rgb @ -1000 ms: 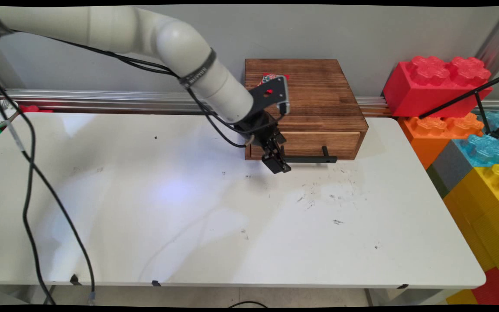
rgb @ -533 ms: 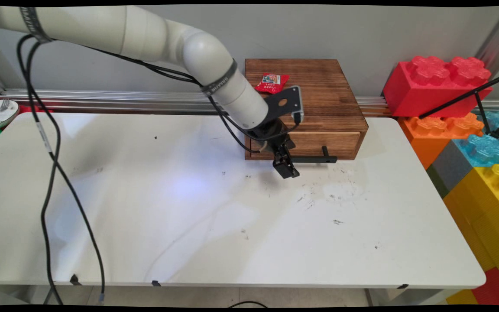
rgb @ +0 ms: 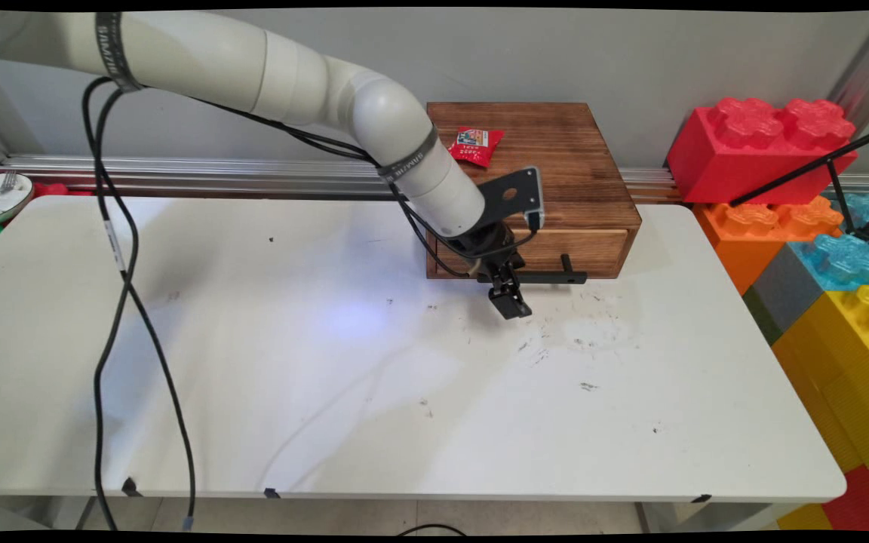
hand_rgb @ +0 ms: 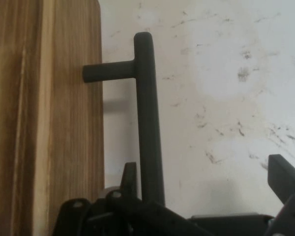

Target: Open the drawer

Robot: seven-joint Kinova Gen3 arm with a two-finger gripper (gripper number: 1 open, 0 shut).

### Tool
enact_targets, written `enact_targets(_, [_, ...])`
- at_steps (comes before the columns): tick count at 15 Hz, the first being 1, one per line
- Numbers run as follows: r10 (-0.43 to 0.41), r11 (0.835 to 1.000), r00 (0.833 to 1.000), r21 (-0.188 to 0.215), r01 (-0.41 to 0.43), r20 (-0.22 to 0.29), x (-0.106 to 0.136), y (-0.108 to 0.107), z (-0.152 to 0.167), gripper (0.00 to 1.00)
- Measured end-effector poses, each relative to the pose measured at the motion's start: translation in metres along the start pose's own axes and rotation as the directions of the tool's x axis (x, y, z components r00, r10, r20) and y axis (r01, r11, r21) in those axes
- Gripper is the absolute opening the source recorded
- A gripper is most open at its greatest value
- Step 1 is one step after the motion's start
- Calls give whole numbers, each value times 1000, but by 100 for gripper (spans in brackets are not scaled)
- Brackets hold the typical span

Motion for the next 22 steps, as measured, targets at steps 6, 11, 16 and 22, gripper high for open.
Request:
enact_targets(6, [3, 1000, 1000, -1, -3, 0, 2, -1, 21, 100])
enact_targets(11, [2, 1000, 1000, -6, -2, 2, 2, 0, 32, 100])
enact_targets(16, [1, 1000, 1000, -16, -1, 1, 5, 7, 38, 100])
enact_targets(22, [13, 999, 1000, -38, -13, -1, 6, 24, 40, 100])
